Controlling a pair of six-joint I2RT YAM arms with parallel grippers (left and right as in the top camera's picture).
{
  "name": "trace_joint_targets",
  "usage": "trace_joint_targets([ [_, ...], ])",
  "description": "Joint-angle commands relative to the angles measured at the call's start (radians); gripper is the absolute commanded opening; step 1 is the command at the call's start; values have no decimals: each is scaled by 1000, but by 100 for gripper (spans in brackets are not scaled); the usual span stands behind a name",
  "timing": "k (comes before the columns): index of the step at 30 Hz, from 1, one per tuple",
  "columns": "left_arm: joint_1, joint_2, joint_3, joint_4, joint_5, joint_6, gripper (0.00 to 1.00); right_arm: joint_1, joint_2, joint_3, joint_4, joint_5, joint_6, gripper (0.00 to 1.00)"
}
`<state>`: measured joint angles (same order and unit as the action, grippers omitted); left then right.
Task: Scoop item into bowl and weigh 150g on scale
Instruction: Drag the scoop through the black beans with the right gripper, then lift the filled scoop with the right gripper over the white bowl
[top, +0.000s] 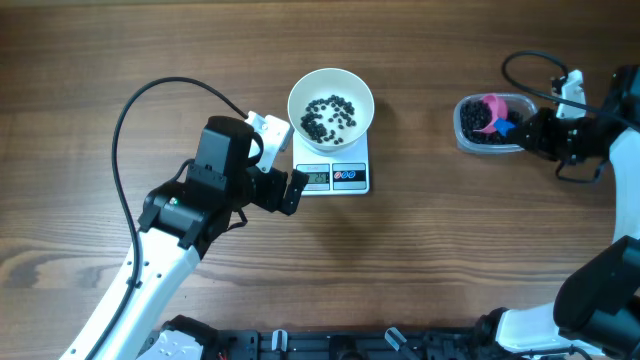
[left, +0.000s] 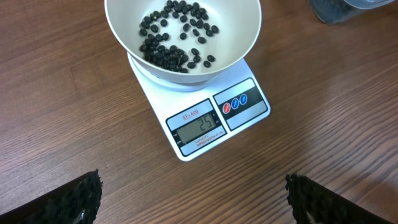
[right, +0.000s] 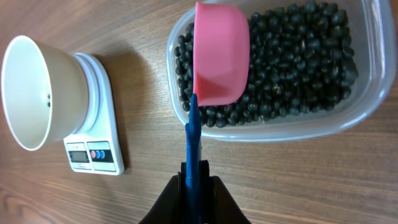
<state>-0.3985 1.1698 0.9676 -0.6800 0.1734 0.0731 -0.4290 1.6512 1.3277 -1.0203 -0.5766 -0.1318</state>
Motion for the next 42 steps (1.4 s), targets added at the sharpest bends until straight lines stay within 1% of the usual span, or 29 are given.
trace_joint_targets([
  [1, -5, 3, -6, 3, 16, 1, 100, -33, 13, -8, -17, -76, 0, 4],
  [15, -5, 3, -6, 3, 16, 2, 100, -155, 13, -8, -60, -316, 5, 4],
  [22, -5, 3, -6, 3, 16, 2, 100, -164, 13, -8, -69, -338, 30, 4],
  [35, -5, 3, -6, 3, 16, 2, 100, -164, 13, -8, -54, -631, 31, 4],
  [42, -5, 3, -6, 3, 16, 1, 100, -155, 13, -8, -18, -653, 137, 4],
])
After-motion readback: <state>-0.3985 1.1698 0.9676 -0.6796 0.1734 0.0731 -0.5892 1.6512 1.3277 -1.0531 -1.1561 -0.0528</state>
